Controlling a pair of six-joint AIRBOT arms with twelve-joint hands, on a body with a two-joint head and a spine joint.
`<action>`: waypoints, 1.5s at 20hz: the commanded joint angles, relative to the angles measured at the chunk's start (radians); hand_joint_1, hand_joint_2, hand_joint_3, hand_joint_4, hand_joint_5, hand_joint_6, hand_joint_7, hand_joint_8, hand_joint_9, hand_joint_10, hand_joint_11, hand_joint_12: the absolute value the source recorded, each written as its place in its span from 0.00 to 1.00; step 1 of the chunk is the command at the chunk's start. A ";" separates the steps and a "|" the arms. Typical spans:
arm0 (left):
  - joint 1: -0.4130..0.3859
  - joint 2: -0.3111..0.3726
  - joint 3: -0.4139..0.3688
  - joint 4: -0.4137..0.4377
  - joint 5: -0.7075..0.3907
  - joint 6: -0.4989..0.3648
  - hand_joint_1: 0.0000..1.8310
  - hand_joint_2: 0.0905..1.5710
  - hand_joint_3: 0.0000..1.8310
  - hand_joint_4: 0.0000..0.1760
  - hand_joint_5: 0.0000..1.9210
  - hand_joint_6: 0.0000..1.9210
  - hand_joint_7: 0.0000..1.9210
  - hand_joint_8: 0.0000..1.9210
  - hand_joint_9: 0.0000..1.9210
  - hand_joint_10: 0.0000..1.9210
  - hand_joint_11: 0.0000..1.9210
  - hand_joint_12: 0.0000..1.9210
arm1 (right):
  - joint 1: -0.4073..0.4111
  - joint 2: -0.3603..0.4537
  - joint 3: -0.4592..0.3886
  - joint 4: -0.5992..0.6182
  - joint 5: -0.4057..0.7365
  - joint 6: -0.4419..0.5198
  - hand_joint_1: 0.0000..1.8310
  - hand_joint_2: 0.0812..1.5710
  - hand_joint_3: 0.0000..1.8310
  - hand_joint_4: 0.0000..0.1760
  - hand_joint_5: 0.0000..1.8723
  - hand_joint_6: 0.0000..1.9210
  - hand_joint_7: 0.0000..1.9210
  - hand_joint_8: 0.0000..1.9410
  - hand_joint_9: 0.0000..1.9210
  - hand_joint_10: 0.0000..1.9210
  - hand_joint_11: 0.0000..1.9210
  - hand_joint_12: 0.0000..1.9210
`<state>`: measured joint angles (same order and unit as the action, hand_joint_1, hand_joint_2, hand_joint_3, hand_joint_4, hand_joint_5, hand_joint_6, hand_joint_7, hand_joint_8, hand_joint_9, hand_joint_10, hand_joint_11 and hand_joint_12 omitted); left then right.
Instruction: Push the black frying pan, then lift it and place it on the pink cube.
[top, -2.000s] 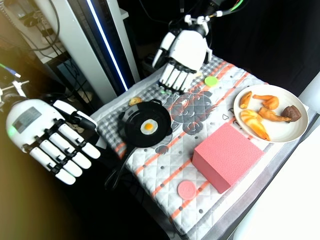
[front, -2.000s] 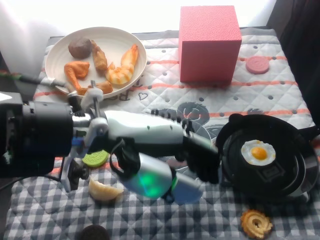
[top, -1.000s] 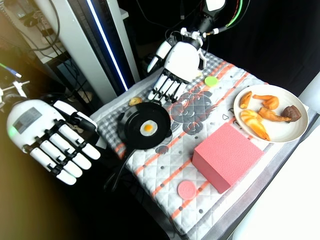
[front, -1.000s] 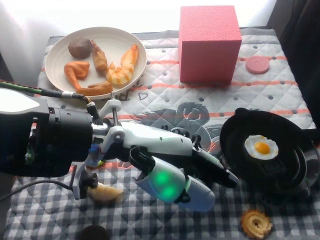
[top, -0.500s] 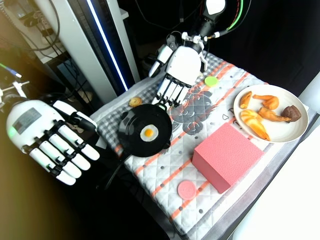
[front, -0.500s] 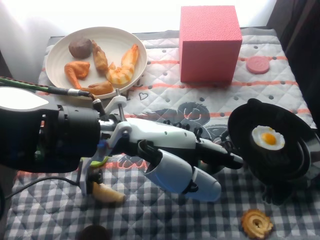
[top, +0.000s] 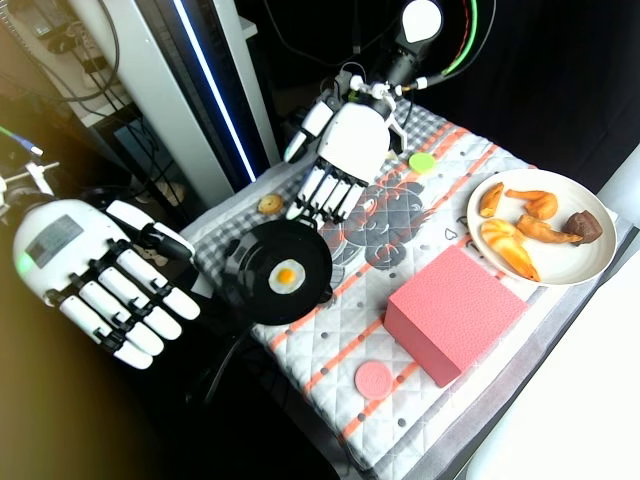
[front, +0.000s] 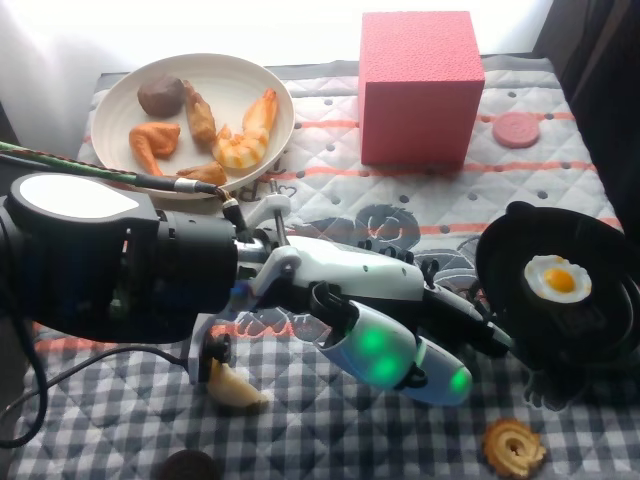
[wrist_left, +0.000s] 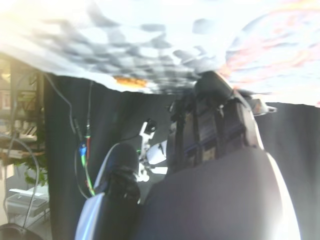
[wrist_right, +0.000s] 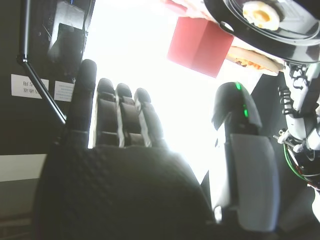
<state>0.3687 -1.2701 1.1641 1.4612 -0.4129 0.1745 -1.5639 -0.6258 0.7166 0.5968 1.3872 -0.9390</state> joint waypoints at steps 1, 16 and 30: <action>-0.007 0.020 -0.006 -0.044 -0.042 -0.006 0.00 0.96 0.00 0.00 0.17 0.01 0.18 0.01 0.18 0.04 0.00 0.77 | -0.002 0.000 0.005 0.012 0.125 0.006 0.23 0.74 0.00 0.00 0.00 0.00 0.00 0.00 0.00 0.00 0.00 0.28; -0.142 0.298 -0.169 -0.114 -0.048 0.133 0.36 0.92 0.00 0.72 0.22 0.94 0.20 0.52 0.13 0.67 0.06 0.91 | 0.029 0.027 0.067 0.005 -0.077 -0.055 0.41 0.69 0.00 0.00 0.00 0.00 0.00 0.00 0.00 0.00 0.00 0.21; -0.088 0.412 -0.191 -0.450 0.002 0.397 0.20 0.88 0.00 0.00 0.28 0.18 0.19 0.54 0.10 0.75 0.04 0.96 | 0.533 -0.289 0.424 0.061 -0.785 -0.438 0.47 0.69 0.01 0.09 0.02 0.01 0.02 0.01 0.00 0.00 0.00 0.00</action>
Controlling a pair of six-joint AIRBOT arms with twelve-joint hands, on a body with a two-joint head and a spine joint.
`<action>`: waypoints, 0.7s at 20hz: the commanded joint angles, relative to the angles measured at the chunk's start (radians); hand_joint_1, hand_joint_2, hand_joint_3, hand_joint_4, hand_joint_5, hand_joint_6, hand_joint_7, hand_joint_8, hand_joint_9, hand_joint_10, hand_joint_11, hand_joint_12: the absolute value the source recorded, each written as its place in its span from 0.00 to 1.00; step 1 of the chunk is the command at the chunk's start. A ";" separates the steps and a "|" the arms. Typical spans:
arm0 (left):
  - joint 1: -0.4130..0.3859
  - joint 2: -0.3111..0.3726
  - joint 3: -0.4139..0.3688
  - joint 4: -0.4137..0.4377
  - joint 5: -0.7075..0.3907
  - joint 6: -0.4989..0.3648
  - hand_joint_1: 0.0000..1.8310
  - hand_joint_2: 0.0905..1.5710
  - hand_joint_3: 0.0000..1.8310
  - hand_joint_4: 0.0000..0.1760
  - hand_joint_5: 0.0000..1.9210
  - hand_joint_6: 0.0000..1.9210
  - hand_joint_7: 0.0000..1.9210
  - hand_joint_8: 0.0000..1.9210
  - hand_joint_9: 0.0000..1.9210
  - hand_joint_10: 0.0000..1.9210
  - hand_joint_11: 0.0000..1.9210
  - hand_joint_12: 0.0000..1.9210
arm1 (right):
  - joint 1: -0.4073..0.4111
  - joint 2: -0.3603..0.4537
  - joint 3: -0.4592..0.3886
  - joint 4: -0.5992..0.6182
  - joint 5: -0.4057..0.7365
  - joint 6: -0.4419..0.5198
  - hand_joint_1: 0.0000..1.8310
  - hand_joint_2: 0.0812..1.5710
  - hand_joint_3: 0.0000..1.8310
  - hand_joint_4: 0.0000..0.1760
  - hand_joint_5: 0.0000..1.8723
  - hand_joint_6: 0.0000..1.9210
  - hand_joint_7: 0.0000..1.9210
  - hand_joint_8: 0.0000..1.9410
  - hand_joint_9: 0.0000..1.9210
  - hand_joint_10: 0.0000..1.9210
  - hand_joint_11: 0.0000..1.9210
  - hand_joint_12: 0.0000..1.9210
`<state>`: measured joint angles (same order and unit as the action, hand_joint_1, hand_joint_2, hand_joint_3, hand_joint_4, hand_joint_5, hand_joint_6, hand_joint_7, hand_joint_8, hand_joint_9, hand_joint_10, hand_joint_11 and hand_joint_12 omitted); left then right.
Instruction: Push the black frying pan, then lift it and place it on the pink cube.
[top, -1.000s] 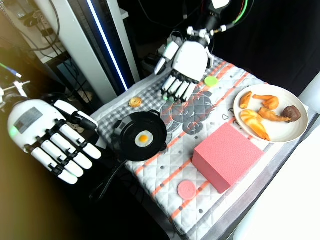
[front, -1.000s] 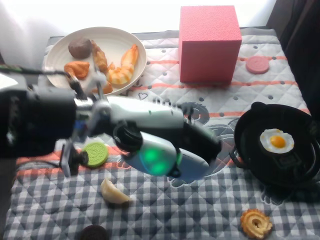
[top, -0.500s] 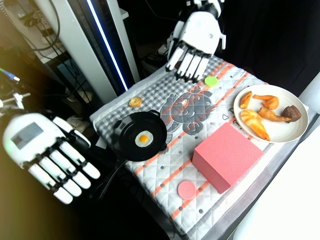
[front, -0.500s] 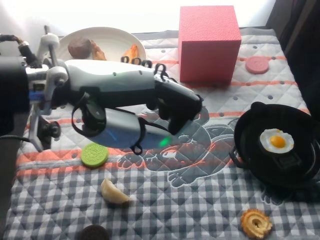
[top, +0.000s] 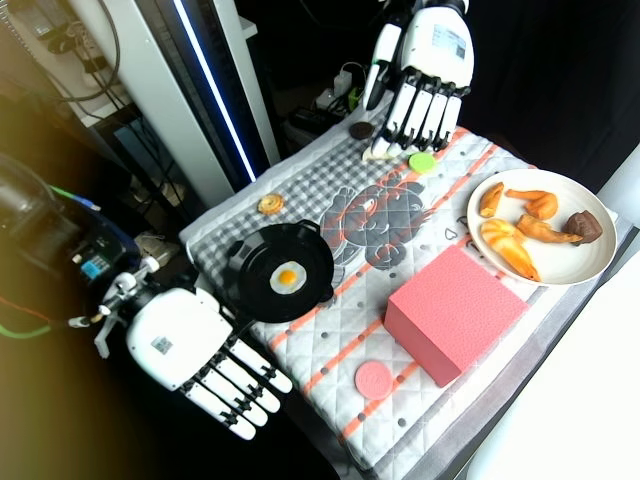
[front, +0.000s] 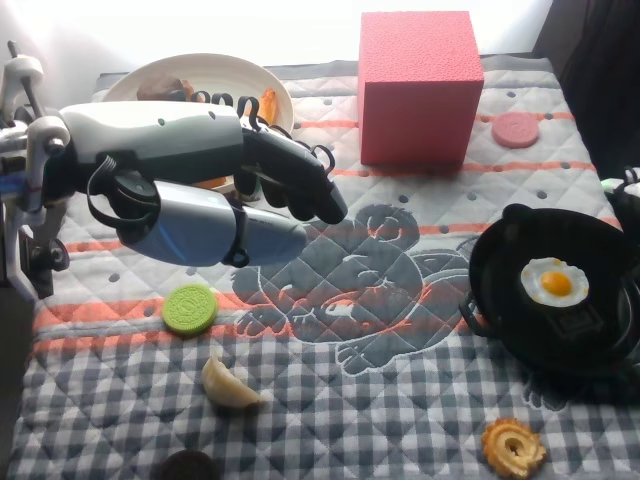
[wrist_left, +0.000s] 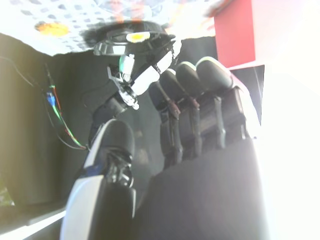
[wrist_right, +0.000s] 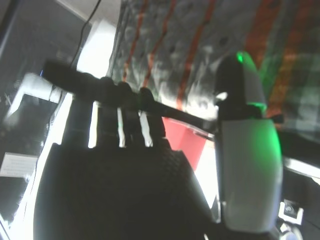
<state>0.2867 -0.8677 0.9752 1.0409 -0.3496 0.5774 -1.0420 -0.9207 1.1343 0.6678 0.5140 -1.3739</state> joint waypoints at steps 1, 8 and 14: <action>0.001 0.009 -0.002 -0.053 -0.062 0.016 0.20 0.89 0.00 0.00 0.28 0.17 0.18 0.54 0.09 0.73 0.03 0.95 | 0.012 0.001 0.006 -0.010 0.089 -0.003 0.47 0.70 0.00 0.00 0.06 0.01 0.05 0.01 0.01 0.00 0.00 0.00; 0.032 0.015 -0.002 -0.140 -0.064 0.080 0.18 0.90 0.00 0.00 0.28 0.16 0.15 0.60 0.08 0.79 0.02 0.99 | 0.007 -0.007 -0.029 -0.010 0.122 -0.003 0.65 0.80 0.00 0.00 0.55 1.00 0.65 1.00 0.73 1.00 0.79 1.00; 0.056 0.020 -0.002 -0.216 -0.067 0.134 0.17 0.90 0.00 0.00 0.28 0.16 0.16 0.57 0.08 0.74 0.01 0.97 | -0.070 -0.005 -0.106 -0.009 0.292 0.090 0.80 0.77 0.00 0.00 0.70 1.00 0.78 1.00 0.83 1.00 0.85 1.00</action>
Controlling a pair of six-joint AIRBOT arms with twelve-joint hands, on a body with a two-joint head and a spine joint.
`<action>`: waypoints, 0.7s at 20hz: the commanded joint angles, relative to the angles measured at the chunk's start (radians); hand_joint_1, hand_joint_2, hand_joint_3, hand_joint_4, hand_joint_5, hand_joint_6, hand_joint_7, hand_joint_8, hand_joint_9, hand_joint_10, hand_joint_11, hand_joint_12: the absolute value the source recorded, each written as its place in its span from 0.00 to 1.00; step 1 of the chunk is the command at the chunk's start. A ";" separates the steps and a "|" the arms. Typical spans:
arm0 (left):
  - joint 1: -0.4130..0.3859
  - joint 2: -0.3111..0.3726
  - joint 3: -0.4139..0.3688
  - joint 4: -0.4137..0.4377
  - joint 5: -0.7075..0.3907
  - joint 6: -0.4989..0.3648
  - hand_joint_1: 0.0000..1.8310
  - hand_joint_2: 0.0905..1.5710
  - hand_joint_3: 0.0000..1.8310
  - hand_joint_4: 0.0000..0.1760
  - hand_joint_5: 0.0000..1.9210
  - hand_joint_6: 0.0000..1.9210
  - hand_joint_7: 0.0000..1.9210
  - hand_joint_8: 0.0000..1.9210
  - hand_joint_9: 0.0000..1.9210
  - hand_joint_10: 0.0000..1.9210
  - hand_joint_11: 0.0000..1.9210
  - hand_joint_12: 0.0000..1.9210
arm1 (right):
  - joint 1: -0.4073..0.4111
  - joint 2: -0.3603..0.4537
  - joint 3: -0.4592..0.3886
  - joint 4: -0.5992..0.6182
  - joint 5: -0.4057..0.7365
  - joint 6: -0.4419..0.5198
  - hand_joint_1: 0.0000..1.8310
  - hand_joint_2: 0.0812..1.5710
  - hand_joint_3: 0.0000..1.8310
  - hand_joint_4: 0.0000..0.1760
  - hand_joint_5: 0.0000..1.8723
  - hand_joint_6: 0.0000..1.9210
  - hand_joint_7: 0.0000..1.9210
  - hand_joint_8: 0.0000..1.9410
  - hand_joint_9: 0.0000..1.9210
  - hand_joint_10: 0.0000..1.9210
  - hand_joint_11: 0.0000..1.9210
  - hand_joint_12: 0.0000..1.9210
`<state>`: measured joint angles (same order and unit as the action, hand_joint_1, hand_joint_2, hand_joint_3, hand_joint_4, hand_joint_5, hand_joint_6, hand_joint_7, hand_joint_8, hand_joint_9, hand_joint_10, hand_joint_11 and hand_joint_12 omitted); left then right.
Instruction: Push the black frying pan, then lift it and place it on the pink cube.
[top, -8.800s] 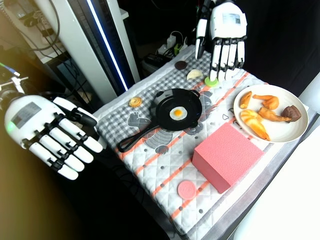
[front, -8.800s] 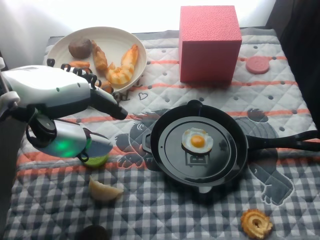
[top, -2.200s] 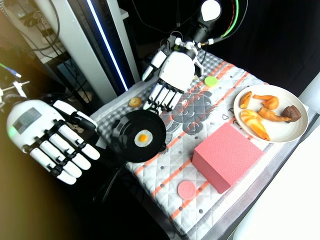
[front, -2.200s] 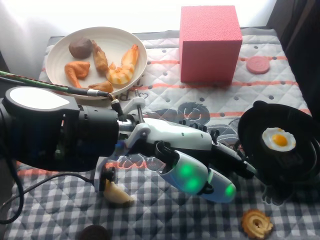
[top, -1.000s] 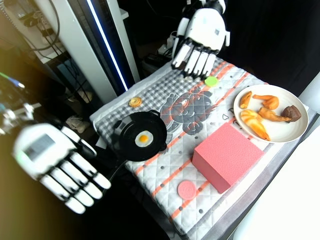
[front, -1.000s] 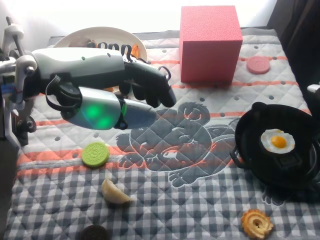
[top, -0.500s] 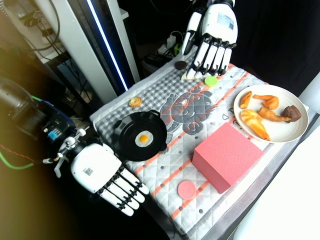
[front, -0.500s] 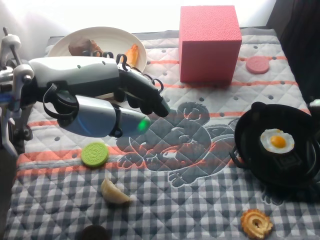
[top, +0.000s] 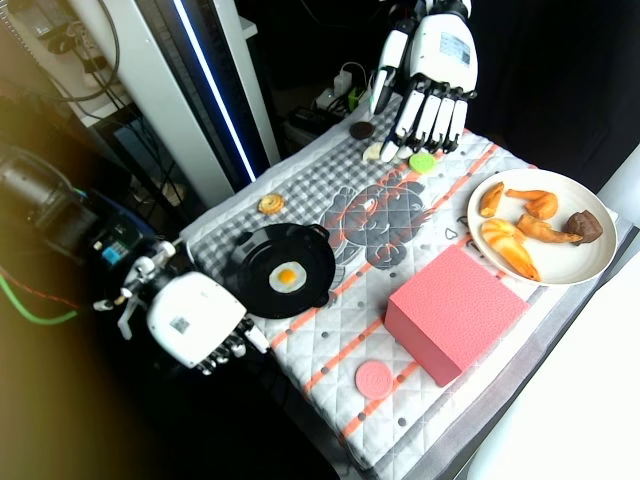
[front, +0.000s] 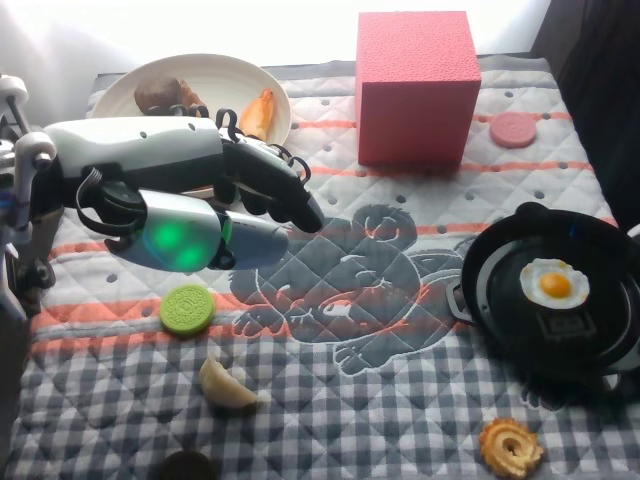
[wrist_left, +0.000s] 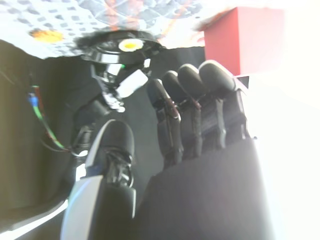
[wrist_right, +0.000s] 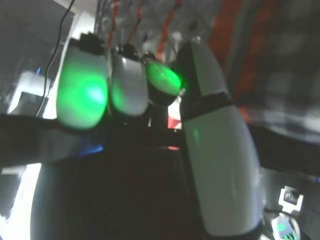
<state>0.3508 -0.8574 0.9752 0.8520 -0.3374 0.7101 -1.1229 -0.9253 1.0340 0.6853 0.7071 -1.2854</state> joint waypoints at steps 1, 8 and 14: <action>-0.004 0.011 -0.002 -0.038 -0.081 0.008 0.18 0.90 0.00 0.00 0.29 0.16 0.16 0.58 0.09 0.77 0.03 0.98 | -0.015 0.000 -0.006 -0.025 0.128 0.041 0.81 0.77 0.00 0.00 0.71 1.00 0.78 1.00 0.84 1.00 0.86 1.00; 0.043 0.018 -0.001 -0.169 -0.110 0.103 0.16 0.90 0.00 0.00 0.30 0.13 0.18 0.51 0.08 0.69 0.02 0.96 | -0.107 -0.004 -0.038 0.026 0.357 0.117 0.83 0.79 0.00 0.00 0.70 1.00 0.79 1.00 0.83 1.00 0.85 1.00; 0.057 0.018 0.001 -0.204 -0.119 0.126 0.15 0.91 0.00 0.00 0.31 0.12 0.16 0.56 0.07 0.77 0.02 0.99 | -0.124 0.004 -0.081 -0.024 0.559 0.233 0.77 0.83 0.01 0.00 0.70 1.00 0.79 1.00 0.84 1.00 0.85 1.00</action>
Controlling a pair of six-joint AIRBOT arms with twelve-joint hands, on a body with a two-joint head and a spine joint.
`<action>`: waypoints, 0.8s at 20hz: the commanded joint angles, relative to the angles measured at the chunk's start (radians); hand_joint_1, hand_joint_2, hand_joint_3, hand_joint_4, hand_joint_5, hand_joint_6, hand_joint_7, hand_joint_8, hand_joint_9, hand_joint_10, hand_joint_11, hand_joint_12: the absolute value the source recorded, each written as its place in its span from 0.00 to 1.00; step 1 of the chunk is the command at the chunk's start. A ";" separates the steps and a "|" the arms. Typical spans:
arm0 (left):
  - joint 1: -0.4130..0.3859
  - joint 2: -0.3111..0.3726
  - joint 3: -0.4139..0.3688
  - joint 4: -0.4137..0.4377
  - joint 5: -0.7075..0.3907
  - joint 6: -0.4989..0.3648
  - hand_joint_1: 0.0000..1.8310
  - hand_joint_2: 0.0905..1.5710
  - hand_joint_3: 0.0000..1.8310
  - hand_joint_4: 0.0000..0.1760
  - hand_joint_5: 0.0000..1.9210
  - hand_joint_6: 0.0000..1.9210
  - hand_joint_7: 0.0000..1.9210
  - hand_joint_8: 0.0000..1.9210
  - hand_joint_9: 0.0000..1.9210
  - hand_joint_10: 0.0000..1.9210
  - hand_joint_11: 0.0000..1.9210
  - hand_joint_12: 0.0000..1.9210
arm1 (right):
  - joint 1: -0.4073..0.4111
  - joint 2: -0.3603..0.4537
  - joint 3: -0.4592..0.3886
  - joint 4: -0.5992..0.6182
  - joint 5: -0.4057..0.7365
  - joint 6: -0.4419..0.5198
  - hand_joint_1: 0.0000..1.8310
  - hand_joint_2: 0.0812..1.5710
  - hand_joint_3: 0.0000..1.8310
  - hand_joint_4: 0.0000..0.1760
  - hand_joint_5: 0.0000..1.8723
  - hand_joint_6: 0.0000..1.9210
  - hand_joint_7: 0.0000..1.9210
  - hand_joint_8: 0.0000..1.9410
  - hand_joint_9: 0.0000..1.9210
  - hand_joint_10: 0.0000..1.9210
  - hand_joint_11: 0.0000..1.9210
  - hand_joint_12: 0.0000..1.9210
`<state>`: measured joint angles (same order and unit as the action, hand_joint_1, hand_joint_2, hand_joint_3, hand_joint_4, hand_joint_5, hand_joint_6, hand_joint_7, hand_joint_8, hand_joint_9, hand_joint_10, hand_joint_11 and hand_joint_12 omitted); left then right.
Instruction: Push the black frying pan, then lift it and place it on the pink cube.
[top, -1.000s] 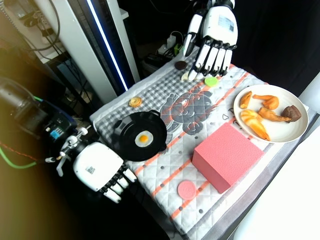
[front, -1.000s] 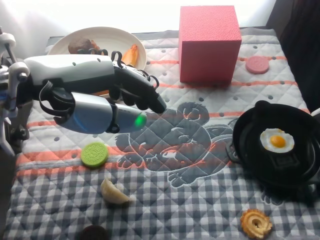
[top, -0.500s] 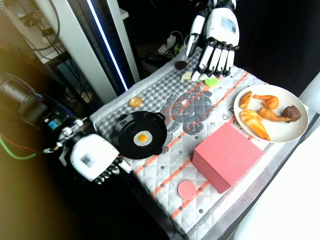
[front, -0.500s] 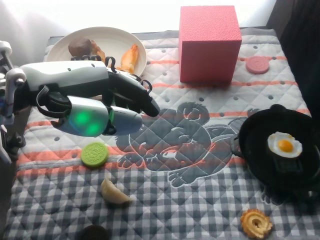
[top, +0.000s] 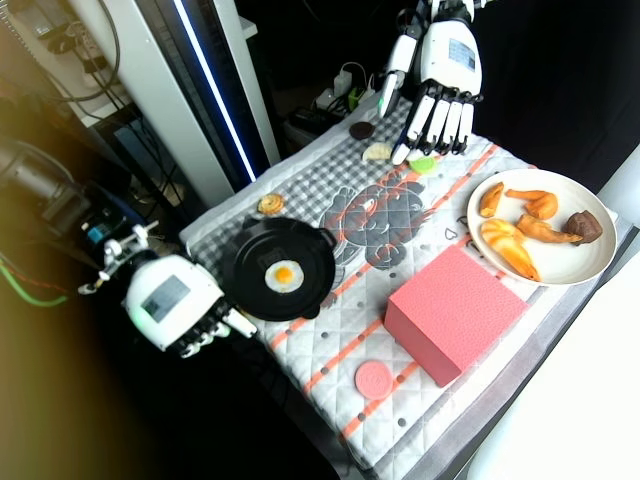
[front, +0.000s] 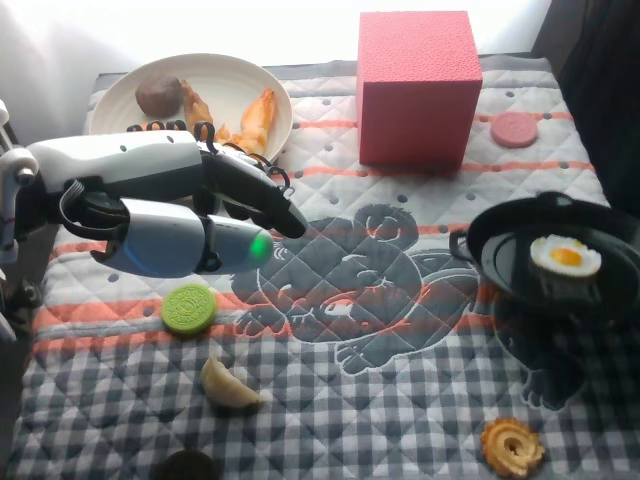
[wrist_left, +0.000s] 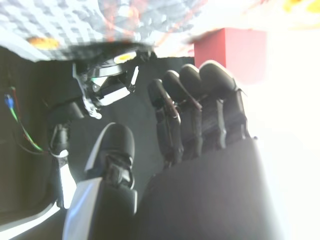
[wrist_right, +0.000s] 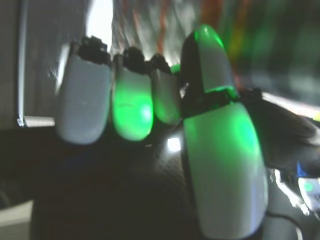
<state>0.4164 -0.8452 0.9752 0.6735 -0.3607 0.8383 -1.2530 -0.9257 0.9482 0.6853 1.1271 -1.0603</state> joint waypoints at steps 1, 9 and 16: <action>-0.007 0.006 0.001 -0.026 -0.097 -0.002 0.15 0.91 0.00 0.00 0.31 0.12 0.15 0.58 0.08 0.81 0.05 1.00 | 0.000 0.013 -0.006 -0.030 0.174 0.018 0.77 0.82 0.00 0.00 0.70 1.00 0.79 1.00 0.84 1.00 0.85 1.00; -0.001 0.007 0.001 -0.030 -0.101 -0.002 0.20 0.89 0.00 0.00 0.34 0.07 0.18 0.57 0.11 0.79 0.08 0.98 | 0.001 0.086 -0.040 -0.089 0.305 0.027 0.75 0.81 0.00 0.00 0.68 1.00 0.76 1.00 0.82 1.00 0.84 1.00; 0.007 0.006 0.001 -0.032 -0.105 -0.002 0.23 0.87 0.00 0.00 0.35 0.08 0.20 0.52 0.12 0.76 0.09 0.97 | 0.159 0.087 0.042 -0.113 0.177 0.027 0.83 0.80 0.00 0.00 0.68 1.00 0.77 1.00 0.84 1.00 0.86 1.00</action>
<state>0.4290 -0.8452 0.9752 0.6689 -0.3729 0.8387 -1.1027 -0.8421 0.9859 0.5900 1.2098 -1.0393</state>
